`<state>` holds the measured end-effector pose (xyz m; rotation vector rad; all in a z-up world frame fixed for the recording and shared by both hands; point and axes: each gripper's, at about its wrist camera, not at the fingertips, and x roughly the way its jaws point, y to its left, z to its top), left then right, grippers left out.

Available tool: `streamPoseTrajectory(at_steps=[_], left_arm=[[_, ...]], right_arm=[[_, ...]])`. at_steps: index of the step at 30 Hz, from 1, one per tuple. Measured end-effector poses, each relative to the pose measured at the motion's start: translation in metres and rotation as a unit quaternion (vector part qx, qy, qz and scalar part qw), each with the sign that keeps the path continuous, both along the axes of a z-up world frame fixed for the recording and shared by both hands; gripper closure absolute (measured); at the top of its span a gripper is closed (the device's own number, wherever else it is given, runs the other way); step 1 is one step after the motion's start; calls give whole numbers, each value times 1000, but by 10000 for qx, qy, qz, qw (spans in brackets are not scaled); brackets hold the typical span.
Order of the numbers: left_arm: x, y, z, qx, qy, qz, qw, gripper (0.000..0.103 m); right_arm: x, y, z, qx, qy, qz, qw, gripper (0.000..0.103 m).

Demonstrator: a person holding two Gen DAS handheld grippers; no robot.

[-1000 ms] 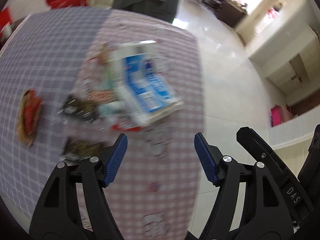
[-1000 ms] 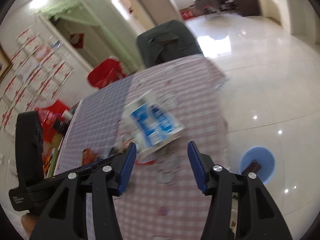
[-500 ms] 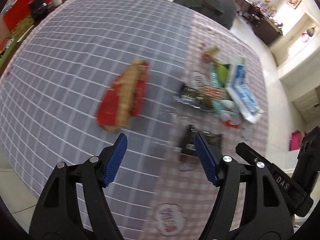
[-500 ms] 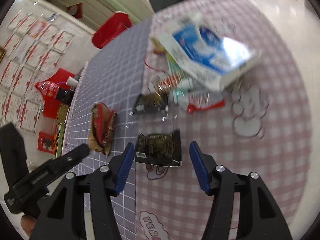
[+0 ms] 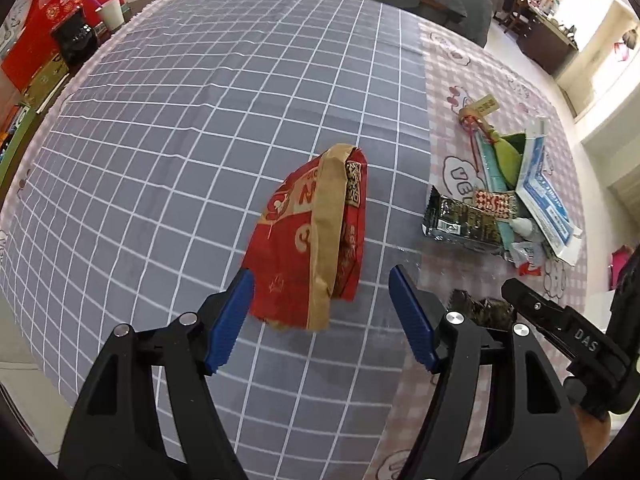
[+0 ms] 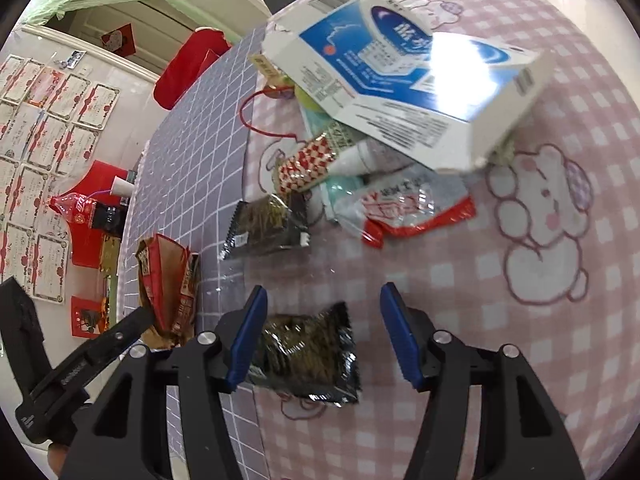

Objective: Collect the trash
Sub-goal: 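Grasp the red snack bag with the left tool while the right grasps the clear tray, then carry both held items over the blue bucket and open both tools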

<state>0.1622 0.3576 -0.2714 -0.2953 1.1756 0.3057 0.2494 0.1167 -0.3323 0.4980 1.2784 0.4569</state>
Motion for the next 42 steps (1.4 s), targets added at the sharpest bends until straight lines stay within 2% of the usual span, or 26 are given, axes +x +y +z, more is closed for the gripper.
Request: streamPoseTrajectory(at_steps=[2,4,6,7,8,9,10,11,14,18,19,24,30,37,42], left_arm=[[7,1,-7,111,158,15,9998,34],[11,3,-12,30,224,81,9997,34],[13,7,-13,-30,195,121,9997,42],[14,7,-13,-100,179,77,9998,59],[15,8,-13,-143,186,60,9997,61],[14,8,-12,-133,153,66,9998,62],[13,8,-9,-125,96,31,9999,67],[12,7,-7,-100,58,15,9999,70],[7,6,2,-132,-115,12,9998,75],[-2,4,20,-155,-320,43,9994,76],[-3,3,24,-145,-367,43,9992,76],[-5,-17,50,-41,-700,-139,9974,77],[-5,-47,84,45,-1101,-409,9931,77],[9,-107,119,67,-1473,-910,9849,77],[28,-172,135,5,-1647,-1417,9761,77]], right_arm=[[3,6,2,-115,-73,121,9998,45],[5,13,2,-137,-73,274,9995,47],[5,18,3,-244,-117,419,9988,49],[5,21,3,-249,-122,494,9984,52],[5,22,2,-268,-120,533,9981,57],[5,24,2,-311,-129,595,9977,69],[6,26,0,-297,-85,666,9973,77],[6,27,-3,-236,-53,720,9971,79],[3,26,-1,-249,-158,752,9967,81],[0,23,7,30,-167,690,9975,85],[-1,22,12,49,-234,707,9972,95],[-5,16,47,118,-683,881,9937,96],[-10,-13,86,172,-1159,688,9907,96],[-14,-88,113,58,-1561,-127,9876,96],[-16,-161,126,96,-1702,-893,9813,96]])
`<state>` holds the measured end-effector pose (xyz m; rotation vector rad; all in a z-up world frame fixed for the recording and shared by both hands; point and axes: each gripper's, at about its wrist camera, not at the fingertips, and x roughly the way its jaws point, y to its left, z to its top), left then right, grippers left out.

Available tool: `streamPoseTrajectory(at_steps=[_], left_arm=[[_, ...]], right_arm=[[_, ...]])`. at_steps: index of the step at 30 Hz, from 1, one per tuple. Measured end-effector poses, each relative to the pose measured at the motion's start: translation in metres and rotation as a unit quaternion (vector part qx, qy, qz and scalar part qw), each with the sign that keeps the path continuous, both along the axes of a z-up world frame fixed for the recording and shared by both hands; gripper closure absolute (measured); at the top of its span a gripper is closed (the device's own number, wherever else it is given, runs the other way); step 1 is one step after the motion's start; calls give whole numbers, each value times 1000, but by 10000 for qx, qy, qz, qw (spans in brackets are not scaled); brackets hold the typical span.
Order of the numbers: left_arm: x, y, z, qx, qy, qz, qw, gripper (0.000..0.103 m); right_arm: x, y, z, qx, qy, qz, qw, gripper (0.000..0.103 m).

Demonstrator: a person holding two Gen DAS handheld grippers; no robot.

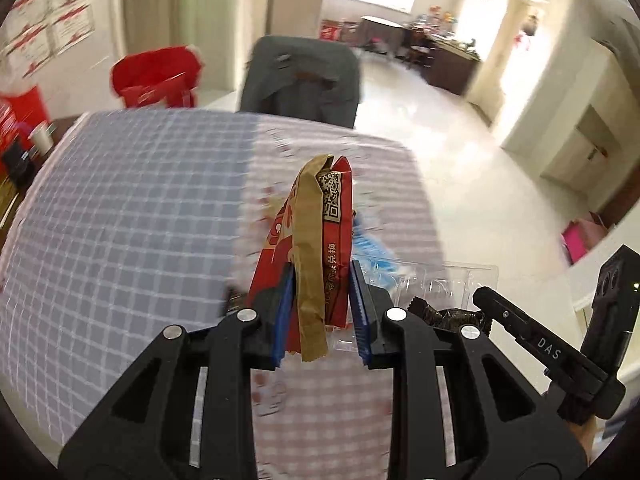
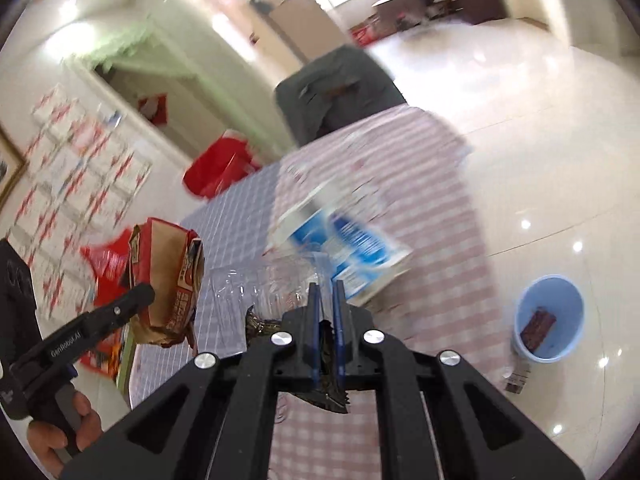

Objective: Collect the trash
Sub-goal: 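Carry both held items over the blue bucket and open both tools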

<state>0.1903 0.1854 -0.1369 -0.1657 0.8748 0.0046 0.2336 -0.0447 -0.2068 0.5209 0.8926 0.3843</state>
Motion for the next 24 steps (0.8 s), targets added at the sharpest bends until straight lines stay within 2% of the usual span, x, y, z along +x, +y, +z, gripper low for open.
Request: streamPoseTrajectory(at_steps=[7,13,19,24], left_arm=[[32,-102,10,-47,-138,-694,9975,77],[62,-185,0,-202,-29,-1197,9926,77],[90,-253,-31,-422,366,-1534,9866,77],[107,-299,-69,-477,795,-1646,9820,76]], right_arm=[[-9,-99,2,97,-5,-939,9955,96],[-15,-182,-11,120,108,-1672,9858,96],[-17,-242,-30,-12,267,-2094,9775,96],[-15,-289,-47,-156,438,-2366,9705,96]])
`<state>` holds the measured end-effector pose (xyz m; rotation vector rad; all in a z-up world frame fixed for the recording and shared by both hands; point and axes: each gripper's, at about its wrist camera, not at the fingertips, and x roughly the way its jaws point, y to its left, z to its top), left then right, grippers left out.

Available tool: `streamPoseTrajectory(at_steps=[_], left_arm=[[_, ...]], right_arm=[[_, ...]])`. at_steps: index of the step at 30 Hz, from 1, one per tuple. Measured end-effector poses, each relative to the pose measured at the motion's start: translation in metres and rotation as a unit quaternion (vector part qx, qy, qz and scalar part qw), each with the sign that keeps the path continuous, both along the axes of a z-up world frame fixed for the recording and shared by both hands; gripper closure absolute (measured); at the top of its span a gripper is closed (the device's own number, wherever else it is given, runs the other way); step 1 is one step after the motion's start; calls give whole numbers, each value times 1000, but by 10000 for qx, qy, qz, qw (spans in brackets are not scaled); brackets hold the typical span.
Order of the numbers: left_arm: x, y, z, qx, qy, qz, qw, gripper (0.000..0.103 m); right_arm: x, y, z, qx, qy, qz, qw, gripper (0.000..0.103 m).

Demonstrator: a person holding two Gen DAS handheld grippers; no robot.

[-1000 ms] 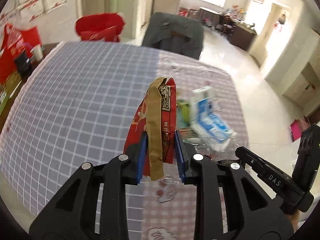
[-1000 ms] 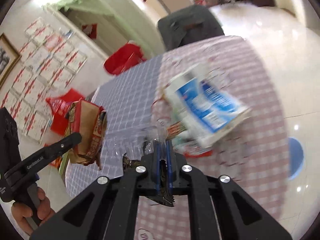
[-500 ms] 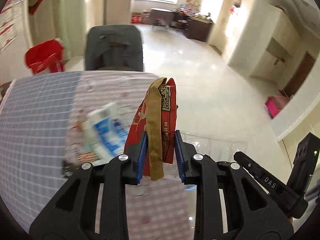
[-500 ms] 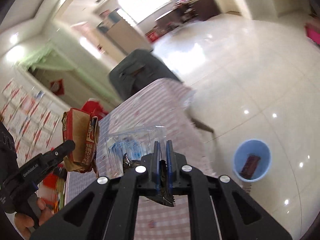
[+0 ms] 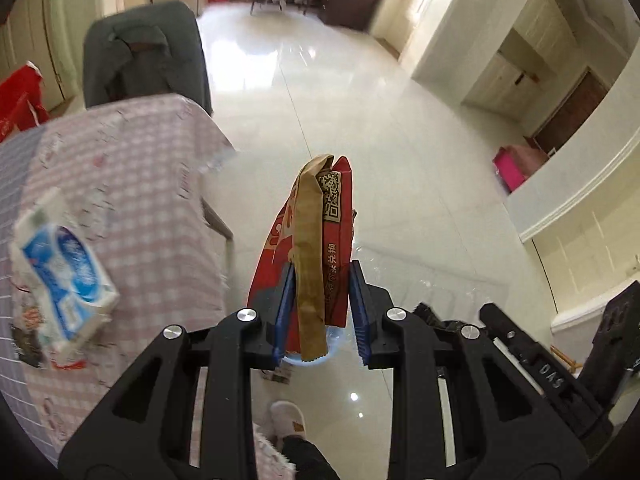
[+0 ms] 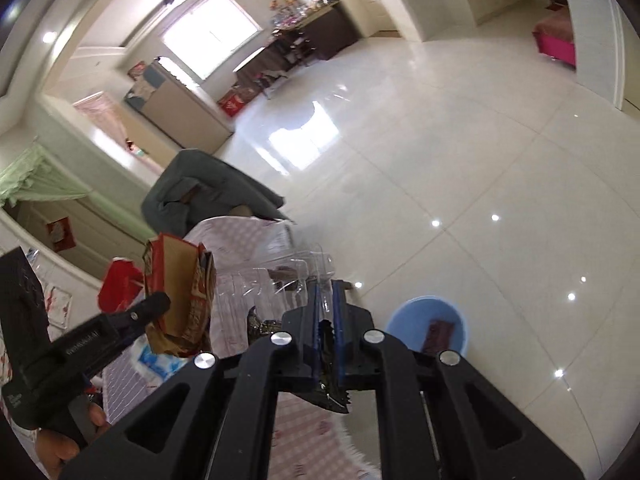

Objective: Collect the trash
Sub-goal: 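Carry both held items over the blue bucket and open both tools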

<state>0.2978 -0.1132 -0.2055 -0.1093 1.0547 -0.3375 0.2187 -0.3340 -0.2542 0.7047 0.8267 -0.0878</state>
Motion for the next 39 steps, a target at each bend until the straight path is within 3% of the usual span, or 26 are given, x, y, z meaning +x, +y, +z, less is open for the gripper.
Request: streamPoseTrajectory(at_steps=[10,12,14,18,39], left_arm=[[23,-57,-52,181,644,-211,9975,74],[26,-63,-60,180,780,-240,9965,70],[28,-66,-67,148,900,-272,9955,46],[31,-69,-74,251,975,-284,9945,45],[37,-20,-48,217,894,181,9956,39]], right_arm=[[-4,-59,-26,17,253,-417,9988,96],[-6,-65,-31,25,291,-458,9985,96],[-5,-68,-33,35,330,-500,9982,96],[-2,-71,-36,68,401,-536,9977,95],[42,-36,-29,83,310,35,9995,95]])
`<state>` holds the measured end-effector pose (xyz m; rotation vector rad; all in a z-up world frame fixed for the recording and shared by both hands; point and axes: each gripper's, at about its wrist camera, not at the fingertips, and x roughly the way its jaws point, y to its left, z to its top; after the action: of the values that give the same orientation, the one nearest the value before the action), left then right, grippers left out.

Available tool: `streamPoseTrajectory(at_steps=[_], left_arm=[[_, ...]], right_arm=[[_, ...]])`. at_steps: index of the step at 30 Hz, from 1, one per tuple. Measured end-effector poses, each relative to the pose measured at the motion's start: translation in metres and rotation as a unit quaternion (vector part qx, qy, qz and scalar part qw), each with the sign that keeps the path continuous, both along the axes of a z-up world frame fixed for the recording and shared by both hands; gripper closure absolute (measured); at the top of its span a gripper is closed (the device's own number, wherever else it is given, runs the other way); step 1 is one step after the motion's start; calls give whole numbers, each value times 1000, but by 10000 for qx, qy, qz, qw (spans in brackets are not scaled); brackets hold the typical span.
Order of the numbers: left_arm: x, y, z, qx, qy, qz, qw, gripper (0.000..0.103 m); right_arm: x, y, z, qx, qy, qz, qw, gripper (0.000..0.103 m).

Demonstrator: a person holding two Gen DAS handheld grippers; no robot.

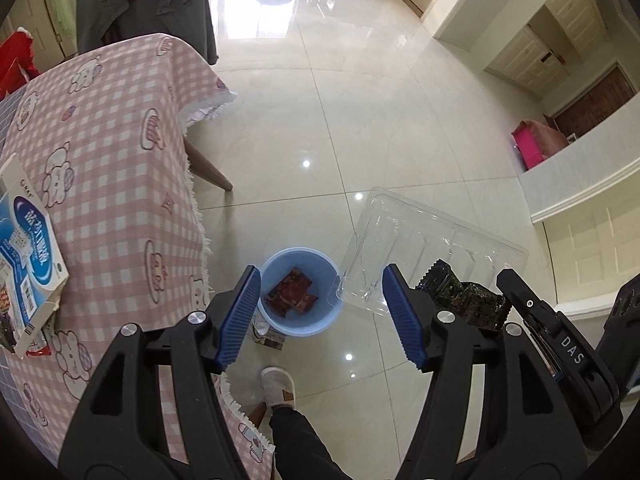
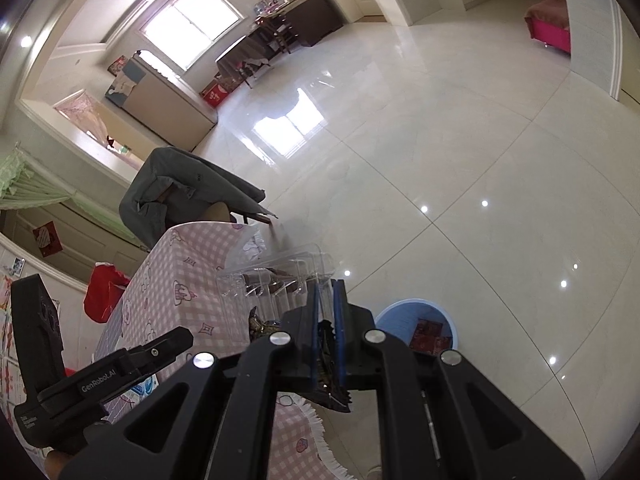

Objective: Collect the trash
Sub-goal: 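Carry both held items over the blue bucket and open both tools, then grasp the dark snack packet with the left tool while the right grasps the medicine box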

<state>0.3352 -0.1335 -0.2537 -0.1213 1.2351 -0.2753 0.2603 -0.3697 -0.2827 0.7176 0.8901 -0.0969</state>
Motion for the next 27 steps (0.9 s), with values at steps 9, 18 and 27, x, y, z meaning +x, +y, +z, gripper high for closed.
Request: streamPoseTrajectory(at_steps=[9,18,27], left_arm=[[2,20,9,-93,-43,163,9998,37],[-3,41,16,-160,-102,308,9993,37],[-16,85,34,-205,-279,633,9974,37]], right_arm=[[11,17,7,51,-92,11,9999,76],[12,42,19,-17,-133,195,9997,69],[13,98,41,33,-307,632,9975,69]])
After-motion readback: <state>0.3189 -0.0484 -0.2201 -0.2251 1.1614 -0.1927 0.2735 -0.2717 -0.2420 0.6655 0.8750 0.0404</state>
